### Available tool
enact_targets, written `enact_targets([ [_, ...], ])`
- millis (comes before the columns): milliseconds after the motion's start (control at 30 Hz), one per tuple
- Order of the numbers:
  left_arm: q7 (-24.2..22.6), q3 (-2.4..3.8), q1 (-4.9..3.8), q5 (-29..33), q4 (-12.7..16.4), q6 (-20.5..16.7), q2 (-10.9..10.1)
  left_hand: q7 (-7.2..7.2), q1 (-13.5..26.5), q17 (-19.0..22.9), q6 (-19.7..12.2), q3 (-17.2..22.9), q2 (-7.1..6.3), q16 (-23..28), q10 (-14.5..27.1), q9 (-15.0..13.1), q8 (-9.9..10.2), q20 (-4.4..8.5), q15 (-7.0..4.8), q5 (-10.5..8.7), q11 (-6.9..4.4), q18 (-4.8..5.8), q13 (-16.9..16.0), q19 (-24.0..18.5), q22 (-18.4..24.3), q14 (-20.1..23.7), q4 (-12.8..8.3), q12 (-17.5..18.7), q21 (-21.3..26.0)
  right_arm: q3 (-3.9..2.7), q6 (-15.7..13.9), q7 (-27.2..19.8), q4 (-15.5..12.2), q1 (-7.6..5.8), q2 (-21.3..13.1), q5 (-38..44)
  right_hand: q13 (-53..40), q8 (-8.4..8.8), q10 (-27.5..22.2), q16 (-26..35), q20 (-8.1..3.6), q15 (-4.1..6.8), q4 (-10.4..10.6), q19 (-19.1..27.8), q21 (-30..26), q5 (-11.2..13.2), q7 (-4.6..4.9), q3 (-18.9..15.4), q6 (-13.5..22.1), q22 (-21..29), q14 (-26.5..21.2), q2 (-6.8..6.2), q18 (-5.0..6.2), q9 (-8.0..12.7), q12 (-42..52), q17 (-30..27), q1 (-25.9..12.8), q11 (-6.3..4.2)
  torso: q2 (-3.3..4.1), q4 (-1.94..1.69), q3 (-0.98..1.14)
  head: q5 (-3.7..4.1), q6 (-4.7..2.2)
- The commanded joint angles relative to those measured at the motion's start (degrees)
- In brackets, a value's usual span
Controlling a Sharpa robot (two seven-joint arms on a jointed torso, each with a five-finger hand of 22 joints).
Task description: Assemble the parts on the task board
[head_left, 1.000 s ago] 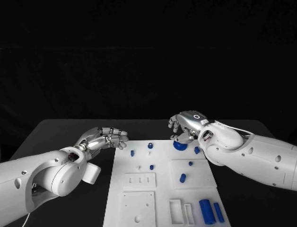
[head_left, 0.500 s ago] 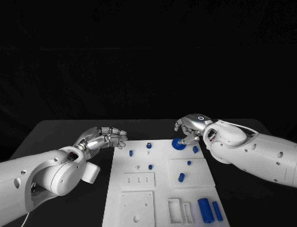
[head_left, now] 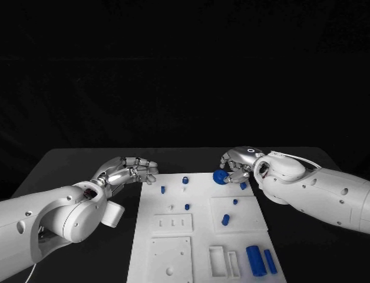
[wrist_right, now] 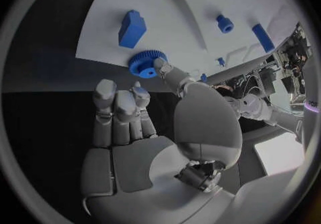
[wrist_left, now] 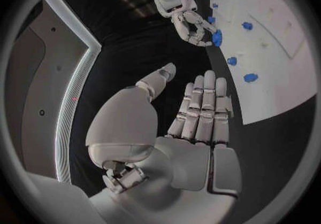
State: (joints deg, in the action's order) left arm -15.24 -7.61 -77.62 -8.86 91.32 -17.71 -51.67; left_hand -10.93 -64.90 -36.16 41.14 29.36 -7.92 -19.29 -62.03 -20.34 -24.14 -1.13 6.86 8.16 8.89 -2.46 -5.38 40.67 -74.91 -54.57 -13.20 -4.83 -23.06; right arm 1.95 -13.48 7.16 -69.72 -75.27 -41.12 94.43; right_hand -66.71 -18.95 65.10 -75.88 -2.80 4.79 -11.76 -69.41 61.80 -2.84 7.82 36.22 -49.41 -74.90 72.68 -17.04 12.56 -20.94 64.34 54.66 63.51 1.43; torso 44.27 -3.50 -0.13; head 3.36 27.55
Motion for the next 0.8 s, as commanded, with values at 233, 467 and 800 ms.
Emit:
enact_targets([
  [233, -0.33, 0.05, -0.09, -0.53, 0.13, -0.01, 0.03, -0.44, 0.29, -0.09, 0.44, 0.16, 0.14, 0.39, -0.39, -0.14, 0.29, -0.2, 0.23, 0.08, -0.05, -0.58, 0.06, -0.03, -1.04, 0.03, -0.49, 0.31, 0.02, 0.02, 2.24, -1.21, 0.57, 0.4, 0.48, -0.88, -0.2, -0.15, -0.27, 0.13, -1.02, -0.11, 0.97, -0.33, 0.45, -0.32, 0.24, 2.11, -0.99, -1.19, 0.09, 0.49, 2.44, -0.11, 0.33, 0.55, 0.51, 0.11, -0.04, 0.06, -0.02, 0.03, 0.34],
  [467, -0.28, 0.05, -0.09, -0.53, 0.09, -0.05, 0.03, -0.45, 0.26, -0.11, 0.45, 0.22, 0.2, 0.4, -0.42, -0.16, 0.31, -0.2, 0.23, 0.1, -0.05, -0.58, 0.06, -0.03, -1.04, 0.02, -0.51, 0.32, 0.02, 0.03, 3.98, -1.64, 0.87, 0.47, 0.74, -2.63, -0.28, -0.17, -0.2, 0.43, -0.89, -0.08, 2.6, -0.28, 0.78, -0.46, 0.18, 3.7, -1.29, -1.2, 0.26, 0.75, 2.44, -0.13, 0.36, 1.1, 0.25, 0.06, -0.06, 0.02, -0.02, 0.06, 0.45],
  [800, -0.11, 0.05, -0.09, -0.54, 0.09, 0.08, -0.02, -0.51, 0.34, -0.13, 0.44, 0.23, 0.17, 0.43, -0.42, -0.18, 0.35, -0.22, 0.24, 0.1, -0.01, -0.56, 0.07, -0.04, -1.05, 0.02, -0.51, 0.37, 0.01, 0.04, 7.26, -1.75, 1.49, 0.47, 0.88, -3.94, -0.47, 0.45, -0.23, 1.26, -0.77, -0.11, 5.87, 0.09, 1.55, -11.67, 0.22, 5.3, -0.51, -1.18, 0.61, 1.67, 2.44, 0.0, 0.31, 2.52, -1.72, 0.11, -0.05, 0.05, -0.07, 0.03, 0.53],
])
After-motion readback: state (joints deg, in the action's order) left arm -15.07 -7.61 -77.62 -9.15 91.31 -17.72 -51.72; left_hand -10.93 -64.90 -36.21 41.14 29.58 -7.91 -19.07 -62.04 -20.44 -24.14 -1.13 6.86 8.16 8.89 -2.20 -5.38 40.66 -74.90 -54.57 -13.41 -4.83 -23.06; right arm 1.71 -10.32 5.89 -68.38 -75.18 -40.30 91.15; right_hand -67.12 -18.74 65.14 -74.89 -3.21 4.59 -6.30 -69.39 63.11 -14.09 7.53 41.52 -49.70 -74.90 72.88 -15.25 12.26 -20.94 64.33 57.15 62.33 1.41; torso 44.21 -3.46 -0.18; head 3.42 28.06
